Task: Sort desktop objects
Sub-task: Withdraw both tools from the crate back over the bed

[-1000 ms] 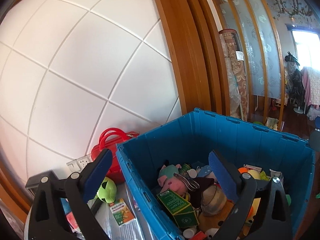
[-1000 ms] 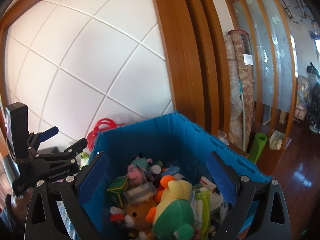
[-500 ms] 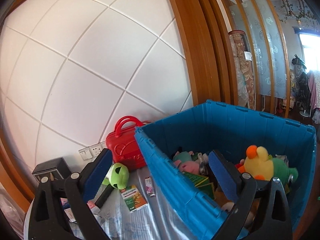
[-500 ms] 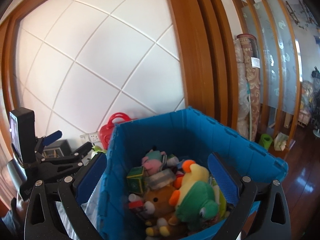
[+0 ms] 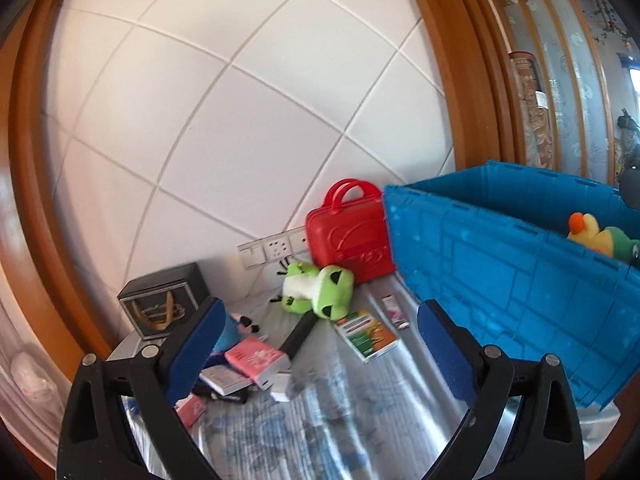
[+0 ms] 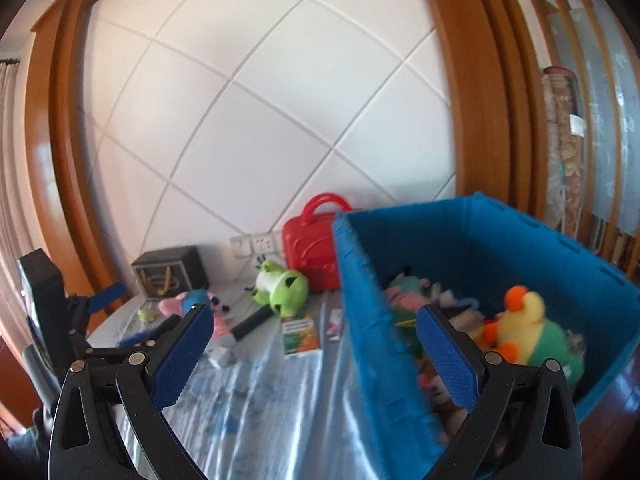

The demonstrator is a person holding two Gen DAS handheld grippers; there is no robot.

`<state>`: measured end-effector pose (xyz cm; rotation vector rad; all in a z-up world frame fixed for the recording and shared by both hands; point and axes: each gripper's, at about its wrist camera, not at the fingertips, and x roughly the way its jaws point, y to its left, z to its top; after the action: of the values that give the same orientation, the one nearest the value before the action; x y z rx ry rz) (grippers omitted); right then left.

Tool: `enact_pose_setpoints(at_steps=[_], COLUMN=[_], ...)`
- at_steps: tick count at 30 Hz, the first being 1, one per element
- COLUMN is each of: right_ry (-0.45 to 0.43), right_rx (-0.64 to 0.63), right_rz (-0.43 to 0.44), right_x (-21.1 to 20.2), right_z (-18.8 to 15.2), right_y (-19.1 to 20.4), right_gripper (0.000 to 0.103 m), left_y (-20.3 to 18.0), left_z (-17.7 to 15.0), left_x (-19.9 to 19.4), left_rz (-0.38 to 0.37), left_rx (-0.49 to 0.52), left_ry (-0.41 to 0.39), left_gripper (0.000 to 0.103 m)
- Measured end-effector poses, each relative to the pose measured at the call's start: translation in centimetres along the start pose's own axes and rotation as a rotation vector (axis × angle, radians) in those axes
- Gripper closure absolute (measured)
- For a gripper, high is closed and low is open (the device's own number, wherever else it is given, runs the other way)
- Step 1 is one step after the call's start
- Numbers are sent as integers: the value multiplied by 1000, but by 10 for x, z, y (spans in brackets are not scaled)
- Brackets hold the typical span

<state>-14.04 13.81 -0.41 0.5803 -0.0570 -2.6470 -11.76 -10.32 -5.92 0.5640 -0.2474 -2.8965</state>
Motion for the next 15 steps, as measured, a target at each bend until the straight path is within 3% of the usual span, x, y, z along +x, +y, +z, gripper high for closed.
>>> enact_pose_setpoints(at_steps=[7,15], right_ry=[105,208], right_rx=[-14,-82], right_rz=[46,112], right_x=[50,117], right_z=[-37,-59], right_y=[47,76], right_gripper=[0,0], left_y=[82,135], left_z=[-68,-109], left_x=[14,38], left_rz=[82,166], left_rx=[-33,-36], left_ry=[102,155], left_gripper=[5,5])
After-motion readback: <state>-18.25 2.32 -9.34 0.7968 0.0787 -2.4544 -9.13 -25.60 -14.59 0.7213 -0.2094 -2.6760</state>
